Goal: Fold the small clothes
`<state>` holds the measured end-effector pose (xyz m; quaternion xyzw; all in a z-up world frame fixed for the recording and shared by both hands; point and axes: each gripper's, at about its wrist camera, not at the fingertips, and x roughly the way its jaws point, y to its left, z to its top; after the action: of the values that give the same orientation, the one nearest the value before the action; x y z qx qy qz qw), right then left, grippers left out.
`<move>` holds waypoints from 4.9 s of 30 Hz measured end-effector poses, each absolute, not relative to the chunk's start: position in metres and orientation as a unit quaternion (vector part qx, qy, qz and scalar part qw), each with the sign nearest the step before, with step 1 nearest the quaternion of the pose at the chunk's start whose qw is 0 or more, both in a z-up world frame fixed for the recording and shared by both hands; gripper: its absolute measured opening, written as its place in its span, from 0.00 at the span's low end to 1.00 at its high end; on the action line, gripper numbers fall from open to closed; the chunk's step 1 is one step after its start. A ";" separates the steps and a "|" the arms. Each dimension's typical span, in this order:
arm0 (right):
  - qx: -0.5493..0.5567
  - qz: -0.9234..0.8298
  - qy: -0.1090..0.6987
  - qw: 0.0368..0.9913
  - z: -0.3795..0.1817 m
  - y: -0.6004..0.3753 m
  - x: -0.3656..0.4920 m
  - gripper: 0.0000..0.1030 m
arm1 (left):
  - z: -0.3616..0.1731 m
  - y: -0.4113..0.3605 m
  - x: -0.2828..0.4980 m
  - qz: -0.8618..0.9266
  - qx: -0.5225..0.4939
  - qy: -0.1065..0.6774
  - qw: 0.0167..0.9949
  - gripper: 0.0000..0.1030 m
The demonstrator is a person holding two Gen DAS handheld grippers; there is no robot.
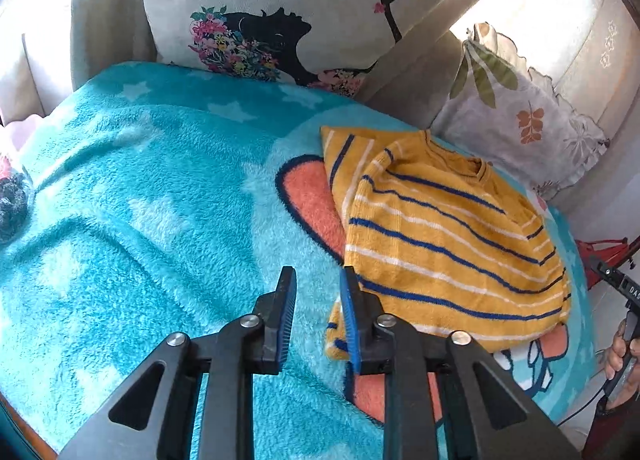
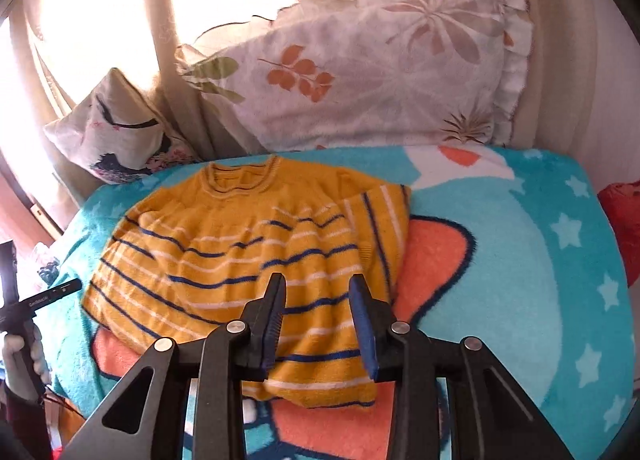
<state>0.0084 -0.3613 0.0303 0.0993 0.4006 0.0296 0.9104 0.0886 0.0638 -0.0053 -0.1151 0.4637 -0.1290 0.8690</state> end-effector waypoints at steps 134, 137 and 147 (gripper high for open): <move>0.065 -0.026 0.293 0.953 0.017 -0.278 -0.073 0.72 | 0.033 -0.050 -0.045 -0.075 -0.030 0.332 0.940 1.00; 0.077 -0.029 0.297 0.951 0.015 -0.287 -0.072 0.73 | 0.028 -0.054 -0.041 -0.077 -0.030 0.341 0.936 1.00; 0.080 -0.024 0.288 0.954 0.019 -0.296 -0.066 0.73 | 0.018 -0.072 -0.031 -0.086 -0.021 0.367 0.926 1.00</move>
<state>-0.0664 -0.2957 0.0190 0.0796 0.2876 -0.0238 0.9541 -0.0305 -0.0721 0.0179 -0.0211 0.3669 -0.0855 0.9261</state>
